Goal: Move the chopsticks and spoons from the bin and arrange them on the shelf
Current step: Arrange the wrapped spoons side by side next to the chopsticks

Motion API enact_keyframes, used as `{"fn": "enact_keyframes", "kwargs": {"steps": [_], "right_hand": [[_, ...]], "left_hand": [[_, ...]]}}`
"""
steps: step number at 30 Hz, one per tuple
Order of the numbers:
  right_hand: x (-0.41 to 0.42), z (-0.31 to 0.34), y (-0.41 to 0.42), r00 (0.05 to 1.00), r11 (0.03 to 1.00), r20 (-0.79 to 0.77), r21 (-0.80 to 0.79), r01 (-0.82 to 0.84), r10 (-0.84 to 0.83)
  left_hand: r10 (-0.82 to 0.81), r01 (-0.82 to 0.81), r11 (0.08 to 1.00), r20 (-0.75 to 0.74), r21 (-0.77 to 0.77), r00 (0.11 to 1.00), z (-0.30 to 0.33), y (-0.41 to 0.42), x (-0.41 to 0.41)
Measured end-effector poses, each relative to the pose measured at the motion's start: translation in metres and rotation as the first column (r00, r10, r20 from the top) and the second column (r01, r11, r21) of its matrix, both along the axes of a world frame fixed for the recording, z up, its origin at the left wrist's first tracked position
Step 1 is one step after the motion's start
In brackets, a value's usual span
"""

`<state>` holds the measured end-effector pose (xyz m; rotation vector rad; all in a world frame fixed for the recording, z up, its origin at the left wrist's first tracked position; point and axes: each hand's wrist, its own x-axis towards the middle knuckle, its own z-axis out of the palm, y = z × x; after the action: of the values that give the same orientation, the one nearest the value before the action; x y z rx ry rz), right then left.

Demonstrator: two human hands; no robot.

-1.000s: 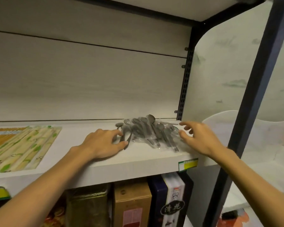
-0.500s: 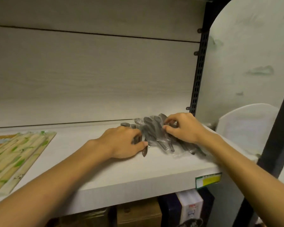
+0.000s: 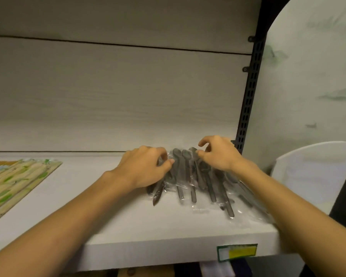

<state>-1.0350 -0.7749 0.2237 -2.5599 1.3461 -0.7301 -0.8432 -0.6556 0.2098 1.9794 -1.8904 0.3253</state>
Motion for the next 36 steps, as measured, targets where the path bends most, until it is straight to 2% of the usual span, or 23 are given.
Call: {"fn": "enact_keyframes", "kwargs": {"steps": [5, 7, 9, 13, 19, 21, 23, 25, 28, 30, 34, 36], "right_hand": [[0.014, -0.011, -0.017, 0.997, 0.997, -0.009, 0.034, 0.076, -0.076], [0.017, -0.015, -0.022, 0.994, 0.993, 0.056, 0.081, 0.087, -0.091], [0.016, -0.013, -0.023, 0.975, 0.989, 0.192, 0.119, 0.087, -0.109], [0.010, -0.002, -0.012, 0.854, 0.980, 0.500, 0.191, 0.053, -0.144], [0.010, 0.009, -0.003, 0.717, 0.983, 0.683, 0.185, 0.017, -0.141], [0.009, 0.014, 0.000, 0.656, 0.980, 0.744, 0.198, -0.030, -0.130], [0.010, 0.019, 0.006, 0.650, 0.974, 0.752, 0.214, -0.079, -0.113], [0.013, 0.026, 0.012, 0.654, 0.969, 0.753, 0.208, -0.130, -0.074], [0.021, 0.037, 0.023, 0.613, 0.958, 0.789, 0.194, -0.211, -0.025], [0.027, 0.036, 0.029, 0.622, 0.952, 0.783, 0.197, -0.236, -0.007], [0.031, 0.024, 0.030, 0.675, 0.933, 0.738, 0.262, -0.248, -0.028], [0.029, 0.021, 0.026, 0.671, 0.927, 0.739, 0.293, -0.233, -0.065]], "left_hand": [[0.017, -0.018, 0.999, -0.030, -0.033, 0.999, -0.011, -0.004, 0.006], [0.022, -0.026, 0.999, -0.086, -0.039, 0.996, -0.014, -0.006, 0.008], [0.025, -0.033, 0.998, -0.133, -0.057, 0.991, -0.016, -0.008, 0.008], [0.022, -0.041, 0.995, -0.191, -0.096, 0.981, -0.015, -0.008, 0.007], [0.024, -0.051, 0.992, -0.227, -0.114, 0.974, -0.017, -0.002, 0.009], [0.008, -0.047, 0.989, -0.269, -0.139, 0.963, -0.016, 0.000, 0.009], [-0.038, -0.030, 0.983, -0.357, -0.184, 0.933, -0.014, 0.001, 0.006], [-0.129, 0.011, 0.973, -0.500, -0.232, 0.856, -0.009, 0.002, -0.001], [-0.281, 0.170, 0.960, -0.747, -0.224, 0.603, 0.001, 0.009, -0.015], [-0.311, 0.235, 0.947, -0.818, -0.221, 0.483, 0.004, 0.012, -0.021], [-0.272, 0.245, 0.950, -0.895, -0.192, 0.353, 0.004, 0.010, -0.019], [-0.248, 0.258, 0.952, -0.911, -0.166, 0.330, 0.002, 0.009, -0.016]]}}
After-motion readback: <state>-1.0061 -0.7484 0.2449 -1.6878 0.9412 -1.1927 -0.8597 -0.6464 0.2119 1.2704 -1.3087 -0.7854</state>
